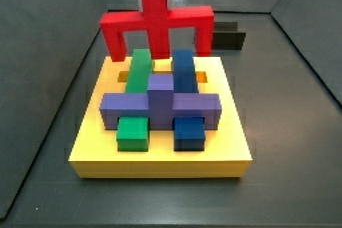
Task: Pick up the red object. Move up. Place the red object on the fixture. Regrasp the red object. Move to above the board. Insert the red object.
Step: Insert the red object.
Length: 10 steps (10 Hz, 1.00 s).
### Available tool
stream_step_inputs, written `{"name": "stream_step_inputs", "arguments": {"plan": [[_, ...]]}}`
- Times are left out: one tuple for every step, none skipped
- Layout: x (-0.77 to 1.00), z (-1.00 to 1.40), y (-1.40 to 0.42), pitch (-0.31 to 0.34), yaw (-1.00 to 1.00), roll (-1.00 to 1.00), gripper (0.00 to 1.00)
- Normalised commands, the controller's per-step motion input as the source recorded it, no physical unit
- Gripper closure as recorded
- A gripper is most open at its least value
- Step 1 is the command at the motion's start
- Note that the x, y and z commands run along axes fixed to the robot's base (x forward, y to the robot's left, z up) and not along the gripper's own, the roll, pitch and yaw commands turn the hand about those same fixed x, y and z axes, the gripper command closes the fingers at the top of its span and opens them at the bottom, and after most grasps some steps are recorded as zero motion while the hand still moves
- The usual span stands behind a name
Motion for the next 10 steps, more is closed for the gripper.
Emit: {"name": "stream_step_inputs", "arguments": {"plan": [[0.05,-0.33,-0.01,0.059,0.04,0.15,1.00],[0.07,-0.31,-0.05,0.081,0.07,0.20,1.00],[0.13,-0.25,-0.09,0.106,0.06,0.19,1.00],[0.27,-0.07,-0.09,0.140,0.11,0.11,1.00],[0.31,0.00,-0.06,0.164,0.11,0.04,1.00],[0.37,0.00,-0.02,0.094,0.00,-0.01,1.00],[0.30,0.00,0.00,0.114,0.00,0.00,1.00],[0.25,-0.03,0.00,0.091,0.00,0.00,1.00],[0.12,-0.17,0.00,0.060,0.00,0.04,1.00],[0.00,-0.21,0.01,0.034,0.00,0.05,1.00]]}}
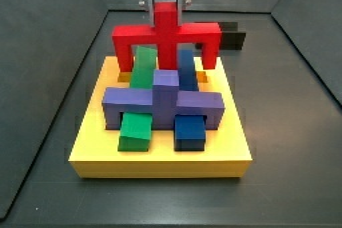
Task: Pick up the red object. Move up. Place the red object on the fixture. Regrasp the red object. Move to above the board. Insert the red object.
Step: Insert the red object.
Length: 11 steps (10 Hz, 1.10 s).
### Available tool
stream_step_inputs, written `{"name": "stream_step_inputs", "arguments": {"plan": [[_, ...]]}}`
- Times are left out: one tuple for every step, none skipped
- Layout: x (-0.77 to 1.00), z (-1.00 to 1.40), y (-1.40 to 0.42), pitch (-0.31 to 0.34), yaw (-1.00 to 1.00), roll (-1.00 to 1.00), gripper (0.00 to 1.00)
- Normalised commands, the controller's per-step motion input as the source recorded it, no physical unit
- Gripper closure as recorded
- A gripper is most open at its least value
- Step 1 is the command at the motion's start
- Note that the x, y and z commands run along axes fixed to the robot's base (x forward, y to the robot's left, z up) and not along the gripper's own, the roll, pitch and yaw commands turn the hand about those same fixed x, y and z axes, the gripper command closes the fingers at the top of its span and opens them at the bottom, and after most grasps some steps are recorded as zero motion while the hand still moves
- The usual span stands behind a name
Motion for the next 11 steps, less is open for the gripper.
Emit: {"name": "stream_step_inputs", "arguments": {"plan": [[-0.08,-0.13,0.03,0.041,-0.03,0.02,1.00],[-0.06,0.00,0.02,0.027,-0.03,0.00,1.00],[-0.03,0.05,0.01,0.021,0.00,-0.06,1.00],[-0.05,0.11,0.01,0.017,0.00,-0.08,1.00],[-0.10,0.07,0.02,0.019,-0.01,-0.05,1.00],[-0.13,0.00,0.02,0.014,-0.03,-0.01,1.00],[-0.05,0.00,0.00,0.011,-0.03,0.00,1.00],[-0.05,0.00,0.00,0.006,-0.02,0.00,1.00],[-0.08,-0.14,0.00,0.000,0.00,0.05,1.00],[-0.03,-0.23,0.00,0.000,0.00,0.08,1.00],[0.00,-0.33,0.01,0.000,0.00,0.09,1.00]]}}
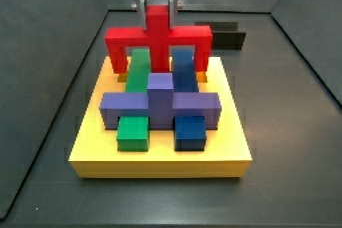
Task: Pick up the red object. Move up. Place the red object on the fixture. Regrasp the red object. Move to above the board. Insert the red object.
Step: Insert the red object.
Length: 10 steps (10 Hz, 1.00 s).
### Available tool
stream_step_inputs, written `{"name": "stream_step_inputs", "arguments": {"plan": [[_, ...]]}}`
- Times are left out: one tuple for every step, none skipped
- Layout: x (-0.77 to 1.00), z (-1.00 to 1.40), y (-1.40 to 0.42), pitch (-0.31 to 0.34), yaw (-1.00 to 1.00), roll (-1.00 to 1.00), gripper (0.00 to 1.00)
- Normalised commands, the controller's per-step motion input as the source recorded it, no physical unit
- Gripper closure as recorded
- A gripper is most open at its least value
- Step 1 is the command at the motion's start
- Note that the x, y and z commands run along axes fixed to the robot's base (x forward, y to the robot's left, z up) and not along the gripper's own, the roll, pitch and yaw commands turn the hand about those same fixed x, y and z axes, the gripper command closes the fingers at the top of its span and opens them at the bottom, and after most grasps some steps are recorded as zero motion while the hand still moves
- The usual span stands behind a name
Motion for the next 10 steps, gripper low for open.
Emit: {"name": "stream_step_inputs", "arguments": {"plan": [[0.05,-0.28,0.00,0.000,0.00,0.04,1.00],[0.10,-0.30,0.00,0.000,0.00,0.03,1.00],[0.19,-0.20,0.04,0.041,0.00,0.05,1.00],[0.13,-0.17,0.10,0.084,0.00,0.06,1.00],[0.13,-0.12,0.03,0.107,0.00,0.08,1.00],[0.05,-0.13,0.03,0.087,-0.02,0.04,1.00],[-0.10,-0.29,0.00,0.000,0.00,-0.01,1.00],[-0.01,-0.11,-0.01,0.000,0.00,-0.12,1.00],[0.00,-0.03,-0.06,0.000,0.00,-0.18,1.00],[0.00,-0.02,0.00,0.000,-0.04,-0.17,1.00]]}}
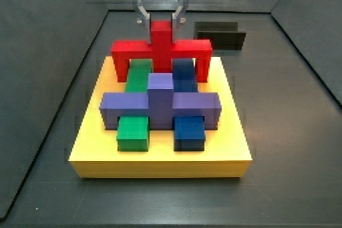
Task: Pick up the red object. Move up. Place the red object on the fixture. Regrasp the red object. Move to above the board. Insert the red object.
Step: Insert the red object.
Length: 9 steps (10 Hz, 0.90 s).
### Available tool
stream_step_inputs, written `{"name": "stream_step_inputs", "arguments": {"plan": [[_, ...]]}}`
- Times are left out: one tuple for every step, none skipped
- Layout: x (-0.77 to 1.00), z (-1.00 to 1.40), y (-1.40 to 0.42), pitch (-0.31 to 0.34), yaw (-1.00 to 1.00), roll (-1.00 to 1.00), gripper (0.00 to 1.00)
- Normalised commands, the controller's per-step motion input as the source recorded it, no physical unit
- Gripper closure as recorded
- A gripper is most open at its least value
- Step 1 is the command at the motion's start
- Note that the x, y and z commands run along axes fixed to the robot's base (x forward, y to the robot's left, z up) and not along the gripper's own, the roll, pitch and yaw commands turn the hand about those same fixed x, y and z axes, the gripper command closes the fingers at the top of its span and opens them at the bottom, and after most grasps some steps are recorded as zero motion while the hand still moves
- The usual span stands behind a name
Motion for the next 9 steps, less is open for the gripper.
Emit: {"name": "stream_step_inputs", "arguments": {"plan": [[0.00,0.00,0.00,0.000,-0.03,-0.18,1.00],[0.00,0.00,0.00,0.000,-0.03,-0.15,1.00],[0.00,-0.18,0.00,-0.016,-0.04,-0.14,1.00],[0.00,-0.49,0.11,-0.109,-0.02,-0.16,1.00],[-0.03,-0.72,0.05,-0.161,-0.01,-0.08,1.00],[-0.04,-0.81,0.01,-0.183,-0.01,-0.07,1.00],[-0.06,-0.75,0.03,-0.181,0.00,-0.09,1.00],[0.00,-0.02,0.00,0.000,0.00,0.00,1.00],[0.00,0.00,0.00,0.000,0.00,0.00,1.00]]}}
